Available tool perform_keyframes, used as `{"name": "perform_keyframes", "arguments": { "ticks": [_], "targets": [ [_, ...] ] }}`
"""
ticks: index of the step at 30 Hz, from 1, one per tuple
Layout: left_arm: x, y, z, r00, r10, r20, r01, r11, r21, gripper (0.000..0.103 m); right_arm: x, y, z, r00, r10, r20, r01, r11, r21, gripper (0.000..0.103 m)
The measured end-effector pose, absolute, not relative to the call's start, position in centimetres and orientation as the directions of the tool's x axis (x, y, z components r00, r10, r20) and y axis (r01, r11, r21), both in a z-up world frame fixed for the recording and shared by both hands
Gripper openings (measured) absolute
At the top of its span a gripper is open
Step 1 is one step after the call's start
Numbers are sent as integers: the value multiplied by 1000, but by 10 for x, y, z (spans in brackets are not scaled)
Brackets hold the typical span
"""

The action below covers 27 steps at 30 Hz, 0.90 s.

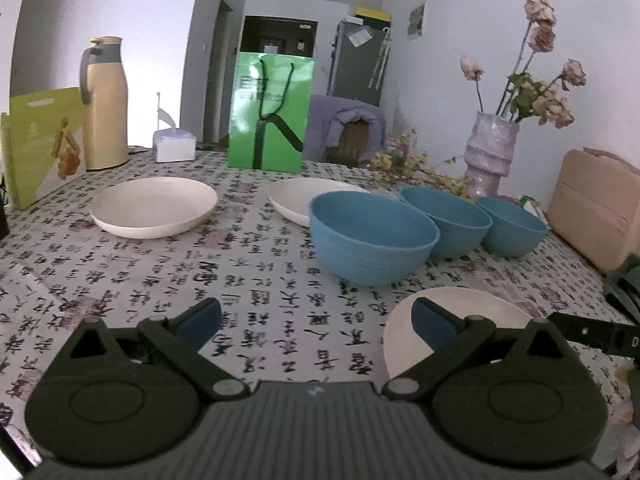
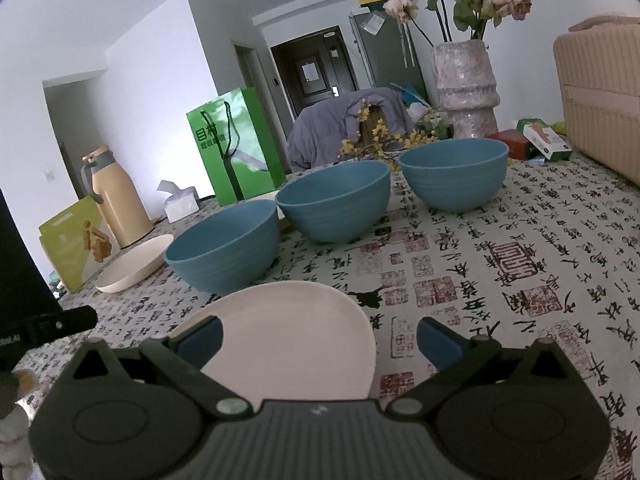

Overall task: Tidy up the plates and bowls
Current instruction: 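Pull both grippers back from the placed plate toward the thermos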

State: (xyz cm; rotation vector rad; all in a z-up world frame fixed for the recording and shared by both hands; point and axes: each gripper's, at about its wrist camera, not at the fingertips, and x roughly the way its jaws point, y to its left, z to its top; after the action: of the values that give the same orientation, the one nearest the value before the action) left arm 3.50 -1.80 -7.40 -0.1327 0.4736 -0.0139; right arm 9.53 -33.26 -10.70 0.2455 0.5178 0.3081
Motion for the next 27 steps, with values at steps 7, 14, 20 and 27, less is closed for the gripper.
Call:
{"name": "perform_keyframes", "arguments": {
  "ticks": [7,14,20,27],
  "targets": [
    [27,0,-68,889,-1,-457,-64,990,-126,103,93,-327,-101,828,355,-434,-234,922,308,103],
    [20,9,-57,894,15,-448,-79,989,-125,103,92,-319,-95,834,359,-419,-238,919,313,103],
    [15,16,-47,902,27,-432,-87,989,-119,103,92,-309,-87,837,366,-408,-252,918,307,103],
    [13,30,-42,907,36,-420,-97,988,-123,103,94,-299,-78,836,366,-410,-255,919,301,103]
  ]
}}
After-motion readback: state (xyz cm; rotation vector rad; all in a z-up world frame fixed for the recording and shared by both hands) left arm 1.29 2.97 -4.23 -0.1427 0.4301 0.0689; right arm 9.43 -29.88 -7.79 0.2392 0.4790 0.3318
